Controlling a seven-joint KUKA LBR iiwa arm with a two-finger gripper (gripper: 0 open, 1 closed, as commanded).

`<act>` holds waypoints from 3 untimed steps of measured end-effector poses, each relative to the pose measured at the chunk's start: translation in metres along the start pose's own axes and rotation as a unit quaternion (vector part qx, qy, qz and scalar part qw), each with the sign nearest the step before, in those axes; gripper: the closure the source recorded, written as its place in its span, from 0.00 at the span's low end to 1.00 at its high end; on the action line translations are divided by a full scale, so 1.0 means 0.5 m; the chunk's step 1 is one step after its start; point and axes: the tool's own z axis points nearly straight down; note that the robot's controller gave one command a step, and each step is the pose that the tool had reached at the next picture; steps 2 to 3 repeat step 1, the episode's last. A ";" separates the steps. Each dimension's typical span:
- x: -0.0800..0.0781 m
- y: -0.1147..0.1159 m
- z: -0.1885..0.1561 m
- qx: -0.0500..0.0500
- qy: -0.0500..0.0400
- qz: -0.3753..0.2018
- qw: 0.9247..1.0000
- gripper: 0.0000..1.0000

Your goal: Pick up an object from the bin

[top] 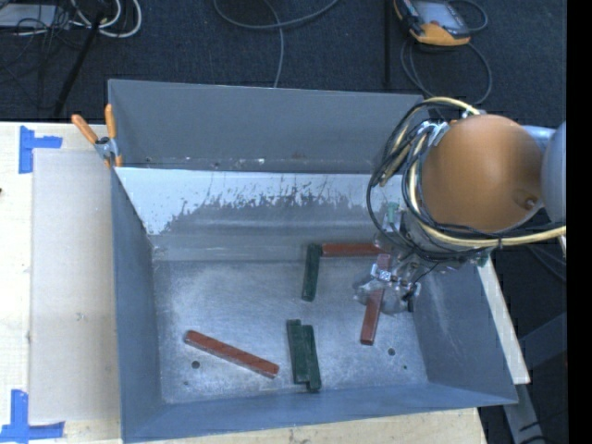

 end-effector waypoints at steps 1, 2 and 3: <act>0.041 -0.022 -0.195 -0.001 0.000 -0.141 0.990 1.00; 0.041 -0.022 -0.195 -0.001 0.000 -0.141 0.990 1.00; 0.041 -0.022 -0.195 -0.001 0.000 -0.141 0.990 1.00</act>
Offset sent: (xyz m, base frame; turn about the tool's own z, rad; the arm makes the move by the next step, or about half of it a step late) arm -0.0009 -0.0235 0.0962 -0.2877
